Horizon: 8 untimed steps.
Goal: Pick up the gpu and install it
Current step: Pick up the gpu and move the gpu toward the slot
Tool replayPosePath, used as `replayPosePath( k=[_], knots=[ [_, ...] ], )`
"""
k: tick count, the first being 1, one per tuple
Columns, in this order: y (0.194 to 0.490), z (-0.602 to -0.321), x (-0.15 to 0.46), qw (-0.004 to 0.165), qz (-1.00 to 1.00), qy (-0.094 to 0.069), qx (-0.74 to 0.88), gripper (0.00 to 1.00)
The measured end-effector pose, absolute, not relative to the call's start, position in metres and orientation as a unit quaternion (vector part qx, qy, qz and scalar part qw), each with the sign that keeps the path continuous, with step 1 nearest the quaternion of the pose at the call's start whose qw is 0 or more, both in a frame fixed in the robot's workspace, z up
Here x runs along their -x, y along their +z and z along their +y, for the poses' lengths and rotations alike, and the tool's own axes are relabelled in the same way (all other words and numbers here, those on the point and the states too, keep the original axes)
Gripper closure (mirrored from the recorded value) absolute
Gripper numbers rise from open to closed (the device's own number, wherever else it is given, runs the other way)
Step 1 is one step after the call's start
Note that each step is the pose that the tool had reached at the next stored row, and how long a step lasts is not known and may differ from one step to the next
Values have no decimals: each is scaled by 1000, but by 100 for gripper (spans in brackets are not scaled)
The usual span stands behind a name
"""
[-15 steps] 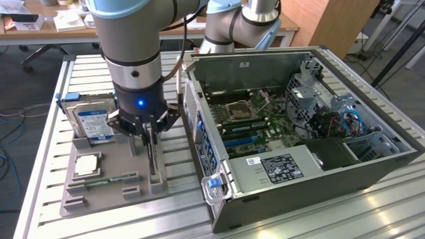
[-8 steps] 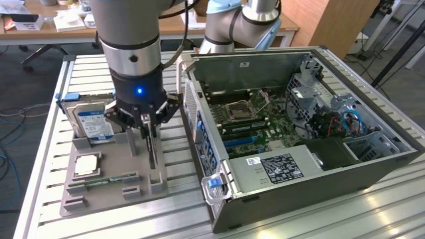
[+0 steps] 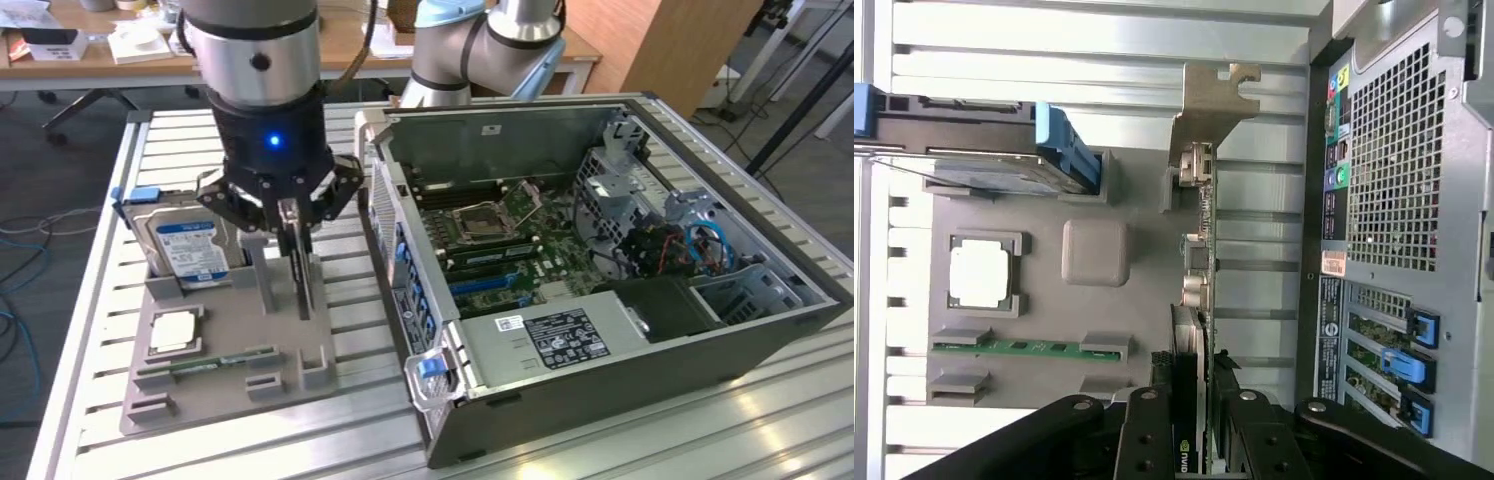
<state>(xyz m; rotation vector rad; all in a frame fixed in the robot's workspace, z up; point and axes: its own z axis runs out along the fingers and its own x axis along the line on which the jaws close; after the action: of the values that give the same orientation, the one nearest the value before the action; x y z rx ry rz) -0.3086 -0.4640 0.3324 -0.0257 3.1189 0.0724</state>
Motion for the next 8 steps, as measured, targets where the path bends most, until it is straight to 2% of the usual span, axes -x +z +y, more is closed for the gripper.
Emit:
replayPosePath(
  k=[8],
  knots=[
    [369,-464,309,11,1000,23,9,74]
  ],
)
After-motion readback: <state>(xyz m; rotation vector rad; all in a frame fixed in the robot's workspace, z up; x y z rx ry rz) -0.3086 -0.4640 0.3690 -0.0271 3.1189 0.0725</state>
